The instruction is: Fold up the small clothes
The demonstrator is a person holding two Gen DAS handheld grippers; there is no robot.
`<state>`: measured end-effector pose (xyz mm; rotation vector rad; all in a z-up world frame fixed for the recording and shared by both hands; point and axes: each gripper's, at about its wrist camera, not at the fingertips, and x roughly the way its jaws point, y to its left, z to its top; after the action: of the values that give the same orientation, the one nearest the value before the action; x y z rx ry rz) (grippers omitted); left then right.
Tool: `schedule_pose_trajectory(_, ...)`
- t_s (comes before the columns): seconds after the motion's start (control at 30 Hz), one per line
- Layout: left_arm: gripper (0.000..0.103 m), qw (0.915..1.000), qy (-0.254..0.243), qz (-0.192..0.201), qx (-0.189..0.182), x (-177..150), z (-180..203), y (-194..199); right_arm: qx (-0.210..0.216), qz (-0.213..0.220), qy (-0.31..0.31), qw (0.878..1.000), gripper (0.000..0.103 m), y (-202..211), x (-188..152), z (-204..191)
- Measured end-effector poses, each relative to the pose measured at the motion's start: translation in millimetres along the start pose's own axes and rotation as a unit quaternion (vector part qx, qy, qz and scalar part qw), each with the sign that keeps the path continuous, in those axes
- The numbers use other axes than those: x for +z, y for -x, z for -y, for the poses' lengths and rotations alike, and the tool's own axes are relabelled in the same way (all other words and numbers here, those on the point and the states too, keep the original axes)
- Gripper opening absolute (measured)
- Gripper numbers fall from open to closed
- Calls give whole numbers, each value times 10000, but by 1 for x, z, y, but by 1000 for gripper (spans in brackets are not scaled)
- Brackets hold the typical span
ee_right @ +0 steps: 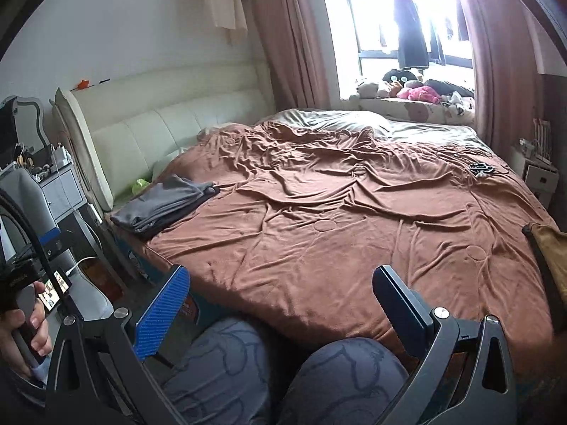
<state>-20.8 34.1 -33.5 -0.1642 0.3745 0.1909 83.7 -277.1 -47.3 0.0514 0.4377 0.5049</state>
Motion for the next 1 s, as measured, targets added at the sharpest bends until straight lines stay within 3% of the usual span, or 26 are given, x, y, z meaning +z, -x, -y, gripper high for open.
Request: schedule_pose_trajectory(1.0, 103, 9999, -43, -9, -111, 5, -2, -1, -185, -76, 99, 9998, 103, -1, 4, -10)
